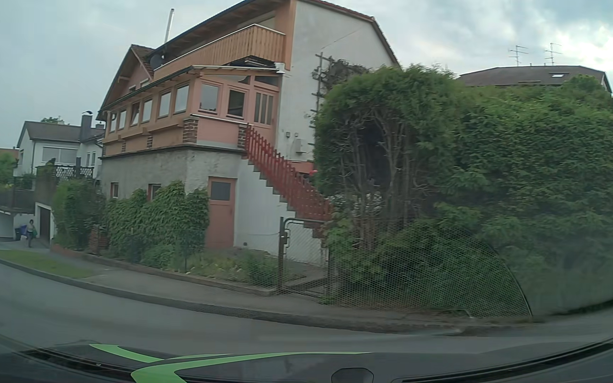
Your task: Follow the waypoints while adhering to traffic rules and regulations
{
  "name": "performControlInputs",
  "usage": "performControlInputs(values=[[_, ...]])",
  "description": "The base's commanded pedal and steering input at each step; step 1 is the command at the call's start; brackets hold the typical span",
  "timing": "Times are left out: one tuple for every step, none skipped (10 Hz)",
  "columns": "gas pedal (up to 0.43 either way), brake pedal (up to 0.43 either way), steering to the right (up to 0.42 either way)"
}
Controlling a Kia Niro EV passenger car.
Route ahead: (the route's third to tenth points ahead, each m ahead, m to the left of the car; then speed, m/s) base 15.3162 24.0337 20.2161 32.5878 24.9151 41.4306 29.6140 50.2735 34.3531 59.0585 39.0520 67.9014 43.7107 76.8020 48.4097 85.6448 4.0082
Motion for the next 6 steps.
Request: performControlInputs(values=[[0.248,0.0,-0.625],[0.24,0.0,-0.621],[0.228,0.0,-0.613],[0.197,0.0,-0.596],[0.197,0.0,-0.578],[0.177,0.0,-0.549]])
